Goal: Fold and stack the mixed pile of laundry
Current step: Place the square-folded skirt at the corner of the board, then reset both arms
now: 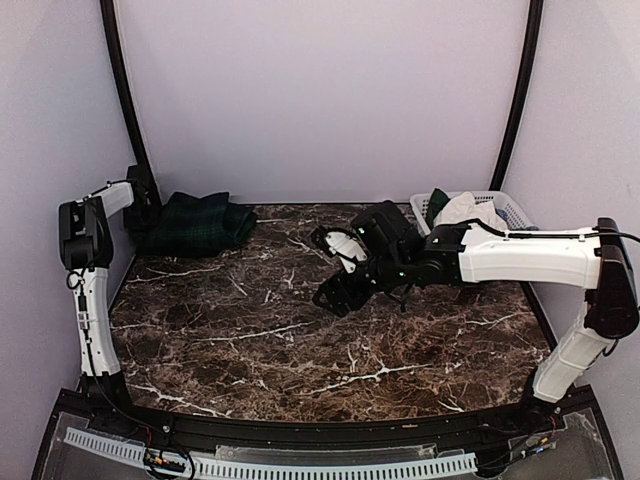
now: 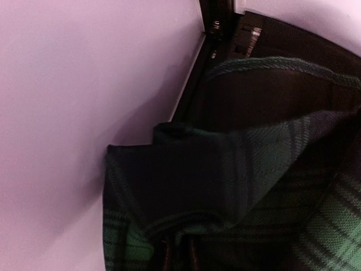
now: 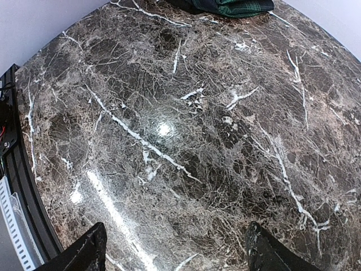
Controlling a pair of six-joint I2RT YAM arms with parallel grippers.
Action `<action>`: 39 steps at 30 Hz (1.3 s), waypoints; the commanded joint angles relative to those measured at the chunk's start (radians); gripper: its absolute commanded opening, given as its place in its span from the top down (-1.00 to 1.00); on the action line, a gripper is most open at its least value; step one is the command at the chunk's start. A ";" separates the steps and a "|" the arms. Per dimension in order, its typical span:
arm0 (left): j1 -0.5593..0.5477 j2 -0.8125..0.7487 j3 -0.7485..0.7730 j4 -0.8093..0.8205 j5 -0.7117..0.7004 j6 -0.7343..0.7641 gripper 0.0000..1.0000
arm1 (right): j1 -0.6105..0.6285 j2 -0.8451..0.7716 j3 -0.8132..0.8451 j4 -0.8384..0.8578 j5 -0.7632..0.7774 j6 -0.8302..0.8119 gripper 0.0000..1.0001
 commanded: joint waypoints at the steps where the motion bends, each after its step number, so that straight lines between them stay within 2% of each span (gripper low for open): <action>1: 0.008 -0.118 -0.045 0.012 0.017 -0.051 0.38 | -0.010 -0.028 -0.005 0.011 0.003 -0.003 -0.64; 2: 0.002 -0.150 -0.070 0.038 0.028 -0.046 0.17 | -0.019 -0.031 -0.005 0.010 0.001 0.000 -0.67; 3: -0.003 -0.167 -0.086 0.067 0.046 -0.039 0.09 | -0.028 -0.035 -0.005 0.011 -0.004 0.004 -0.71; 5: -0.024 -0.210 -0.103 0.074 0.040 -0.022 -0.23 | -0.063 -0.044 -0.007 0.007 -0.023 0.018 -0.89; 6: -0.038 -0.242 -0.104 0.072 0.037 -0.017 -0.57 | -0.085 -0.049 -0.007 0.004 -0.037 0.025 -0.95; 7: -0.046 -0.258 -0.107 0.070 0.024 -0.018 -0.70 | -0.106 -0.056 -0.008 0.001 -0.043 0.027 -0.97; 10: -0.090 -0.373 -0.161 0.108 0.009 -0.021 -0.83 | -0.167 -0.090 -0.009 -0.005 -0.046 0.027 -0.97; 11: -0.100 -0.403 -0.206 0.151 0.022 -0.023 -0.94 | -0.189 -0.111 -0.013 -0.005 -0.046 0.027 -0.97; 13: -0.126 -0.493 -0.273 0.219 0.070 -0.052 -0.97 | -0.237 -0.144 -0.018 -0.005 -0.057 0.027 -0.97; 18: -0.156 -0.675 -0.380 0.246 0.281 -0.216 -0.98 | -0.364 -0.243 -0.045 -0.017 -0.061 0.046 -0.97; 20: -0.199 -0.773 -0.512 0.358 0.346 -0.233 -0.98 | -0.410 -0.302 -0.080 0.000 -0.072 0.062 -0.97; 22: -0.278 -0.848 -0.597 0.428 0.293 -0.198 -0.98 | -0.465 -0.361 -0.126 0.024 -0.089 0.081 -0.97; 24: -0.367 -0.875 -0.604 0.386 0.252 -0.158 -0.98 | -0.502 -0.413 -0.169 0.030 -0.096 0.097 -0.97; 26: -0.435 -0.893 -0.620 0.343 0.225 -0.177 -0.98 | -0.535 -0.447 -0.196 0.011 -0.111 0.105 -0.97; 31: -0.577 -0.957 -0.776 0.340 0.218 -0.266 -0.98 | -0.589 -0.505 -0.280 0.000 -0.144 0.124 -0.97; 35: -0.657 -0.948 -0.852 0.299 0.294 -0.325 -0.98 | -0.599 -0.531 -0.345 0.020 -0.156 0.147 -0.97; 39: -0.765 -0.902 -0.899 0.249 0.260 -0.332 -0.98 | -0.613 -0.537 -0.383 0.028 -0.162 0.156 -0.97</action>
